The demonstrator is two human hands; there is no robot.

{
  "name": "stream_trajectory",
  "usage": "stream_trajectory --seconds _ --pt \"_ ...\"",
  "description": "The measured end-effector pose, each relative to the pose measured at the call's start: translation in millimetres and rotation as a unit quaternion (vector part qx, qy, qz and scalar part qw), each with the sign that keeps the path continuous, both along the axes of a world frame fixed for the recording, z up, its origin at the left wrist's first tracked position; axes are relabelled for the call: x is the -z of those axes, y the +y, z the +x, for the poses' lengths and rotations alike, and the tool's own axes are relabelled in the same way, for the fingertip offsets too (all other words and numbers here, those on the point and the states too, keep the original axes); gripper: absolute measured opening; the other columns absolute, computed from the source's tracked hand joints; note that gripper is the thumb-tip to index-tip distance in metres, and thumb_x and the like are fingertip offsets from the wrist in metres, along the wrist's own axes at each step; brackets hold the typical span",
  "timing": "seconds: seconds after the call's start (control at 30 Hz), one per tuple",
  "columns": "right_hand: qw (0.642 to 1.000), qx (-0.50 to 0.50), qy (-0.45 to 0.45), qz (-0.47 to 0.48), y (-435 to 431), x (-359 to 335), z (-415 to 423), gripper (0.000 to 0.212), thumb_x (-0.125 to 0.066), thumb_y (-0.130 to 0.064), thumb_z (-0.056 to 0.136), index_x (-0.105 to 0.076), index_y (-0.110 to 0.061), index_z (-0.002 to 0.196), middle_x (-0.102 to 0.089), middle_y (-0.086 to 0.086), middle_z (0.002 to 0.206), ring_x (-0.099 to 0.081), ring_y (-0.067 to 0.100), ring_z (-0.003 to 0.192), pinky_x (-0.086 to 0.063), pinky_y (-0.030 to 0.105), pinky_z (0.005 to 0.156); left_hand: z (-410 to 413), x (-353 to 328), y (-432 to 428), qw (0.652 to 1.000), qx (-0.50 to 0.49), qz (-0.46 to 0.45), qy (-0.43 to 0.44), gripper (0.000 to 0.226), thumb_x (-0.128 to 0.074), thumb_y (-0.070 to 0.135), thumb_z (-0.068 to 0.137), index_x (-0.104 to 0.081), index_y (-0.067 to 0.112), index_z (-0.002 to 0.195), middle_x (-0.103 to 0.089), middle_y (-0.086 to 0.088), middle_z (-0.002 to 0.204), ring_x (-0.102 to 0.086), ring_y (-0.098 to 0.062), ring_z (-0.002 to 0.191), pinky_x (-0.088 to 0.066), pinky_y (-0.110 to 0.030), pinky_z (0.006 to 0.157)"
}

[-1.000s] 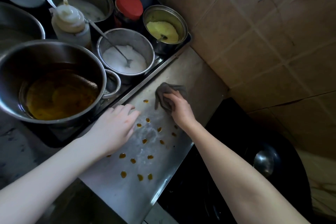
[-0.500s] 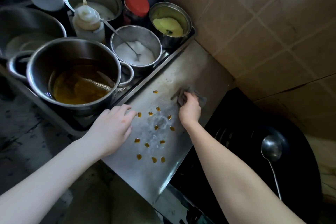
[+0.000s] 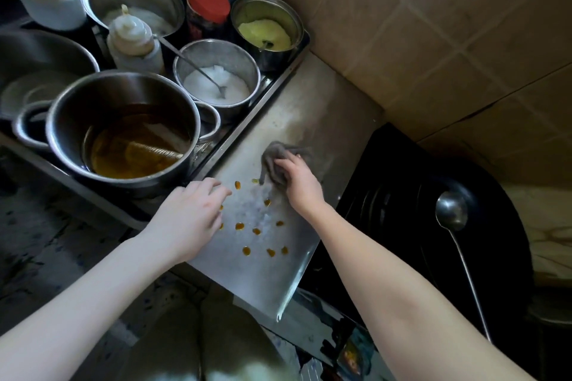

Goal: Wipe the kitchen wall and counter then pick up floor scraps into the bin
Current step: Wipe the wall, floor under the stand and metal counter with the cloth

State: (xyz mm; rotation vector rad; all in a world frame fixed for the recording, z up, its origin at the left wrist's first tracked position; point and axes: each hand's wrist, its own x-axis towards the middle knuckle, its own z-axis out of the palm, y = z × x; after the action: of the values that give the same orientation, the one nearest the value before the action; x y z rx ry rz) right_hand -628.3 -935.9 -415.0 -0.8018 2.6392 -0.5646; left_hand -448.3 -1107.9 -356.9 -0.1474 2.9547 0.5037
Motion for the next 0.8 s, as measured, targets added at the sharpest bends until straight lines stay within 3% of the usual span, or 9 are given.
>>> stream_trajectory --seconds 0.2,0.4,0.63,0.8 --pt "0.987 0.156 -0.010 -0.024 47 1 14 0.043 -0.044 0.000 0.091 -0.057 -0.018 0.127 -0.040 0.002 0.148 -0.024 0.025 0.143 -0.025 0.034 0.115 -4 -4 8 0.999 0.032 0.005 -0.005 0.041 -0.046 0.029 0.095 -0.044 0.020 0.134 -0.042 -0.004 0.142 -0.046 -0.022 0.123 -0.043 -0.036 0.097" --pt "0.957 0.289 0.005 -0.006 13 3 36 0.047 -0.043 0.000 0.093 -0.051 -0.022 0.134 -0.031 -0.002 0.153 -0.018 0.020 0.145 -0.027 0.032 0.111 6 -4 3 0.999 0.047 -0.011 0.000 0.041 -0.046 0.031 0.095 -0.041 0.021 0.135 -0.041 -0.003 0.142 -0.045 -0.021 0.124 -0.042 -0.033 0.097" --pt "0.985 0.173 -0.021 -0.020 -42 2 62 0.053 -0.044 0.003 0.089 -0.051 -0.024 0.134 -0.030 -0.003 0.154 -0.020 0.022 0.144 -0.028 0.037 0.113 30 -1 -11 0.999 0.041 -0.010 -0.001 0.041 -0.047 0.031 0.095 -0.043 0.022 0.135 -0.042 -0.005 0.144 -0.044 -0.022 0.128 -0.044 -0.033 0.098" --pt "1.000 -0.022 -0.012 0.006 -47 2 73 0.047 -0.048 0.001 0.089 -0.054 -0.023 0.129 -0.033 -0.002 0.152 -0.022 0.024 0.143 -0.034 0.044 0.108 41 -3 -20 0.999 0.037 0.002 0.002 0.042 -0.052 0.029 0.093 -0.046 0.021 0.133 -0.046 -0.005 0.140 -0.049 -0.022 0.123 -0.046 -0.036 0.095"
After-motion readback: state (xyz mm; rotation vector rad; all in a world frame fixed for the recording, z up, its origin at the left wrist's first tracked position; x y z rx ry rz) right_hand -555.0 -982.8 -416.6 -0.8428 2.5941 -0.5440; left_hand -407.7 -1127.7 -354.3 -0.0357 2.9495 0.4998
